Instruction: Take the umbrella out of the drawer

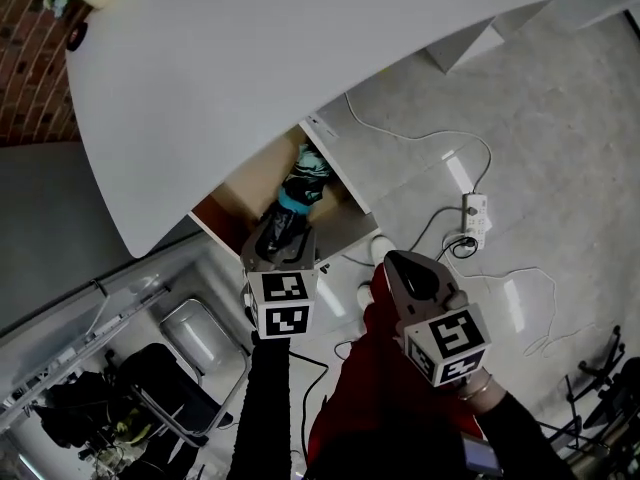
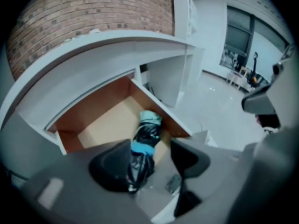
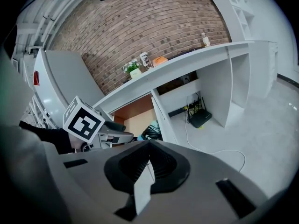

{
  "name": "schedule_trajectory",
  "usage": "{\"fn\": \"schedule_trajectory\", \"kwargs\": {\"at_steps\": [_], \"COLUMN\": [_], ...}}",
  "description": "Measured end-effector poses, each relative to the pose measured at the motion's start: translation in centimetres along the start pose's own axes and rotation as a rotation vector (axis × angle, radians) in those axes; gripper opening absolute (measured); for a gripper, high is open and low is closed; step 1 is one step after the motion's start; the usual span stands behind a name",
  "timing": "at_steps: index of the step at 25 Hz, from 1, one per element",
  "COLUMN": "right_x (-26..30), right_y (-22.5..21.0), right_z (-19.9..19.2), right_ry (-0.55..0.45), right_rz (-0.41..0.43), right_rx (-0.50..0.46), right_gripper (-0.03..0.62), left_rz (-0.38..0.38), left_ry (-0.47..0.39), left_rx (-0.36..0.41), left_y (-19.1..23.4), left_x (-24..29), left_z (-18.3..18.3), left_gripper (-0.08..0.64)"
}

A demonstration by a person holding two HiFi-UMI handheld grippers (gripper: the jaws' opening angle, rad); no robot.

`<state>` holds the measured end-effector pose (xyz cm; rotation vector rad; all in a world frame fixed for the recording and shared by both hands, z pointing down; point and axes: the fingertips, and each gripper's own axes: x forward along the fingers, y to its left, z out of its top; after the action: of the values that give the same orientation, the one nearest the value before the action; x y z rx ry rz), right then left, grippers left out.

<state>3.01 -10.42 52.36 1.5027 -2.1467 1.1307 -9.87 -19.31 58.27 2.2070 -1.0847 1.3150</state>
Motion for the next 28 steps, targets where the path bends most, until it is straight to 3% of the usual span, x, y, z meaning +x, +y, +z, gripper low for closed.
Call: {"fn": "schedule_trajectory", "kwargs": {"at_steps": [14,28], "right_x": [1.7,2.7], "right_y": [-1.9,-3.5], "right_z": [-3.4,-6.0], "right_ry": [0.021,0.035], "right_rz": [-0.020,-0.035], "right_rx": [0.061,0.102], "right_gripper": [-0.002,-0.002], "left_rz": [-0.007,0.039], "left_ry": [0.084,0.165], "left_rx": [0.100,0.218], "left_y": [-0.5,0.3], "left_x": [4.3,9.2], "left_z": [-2.5,-4.1], "left_gripper": [0.293,0.307]}}
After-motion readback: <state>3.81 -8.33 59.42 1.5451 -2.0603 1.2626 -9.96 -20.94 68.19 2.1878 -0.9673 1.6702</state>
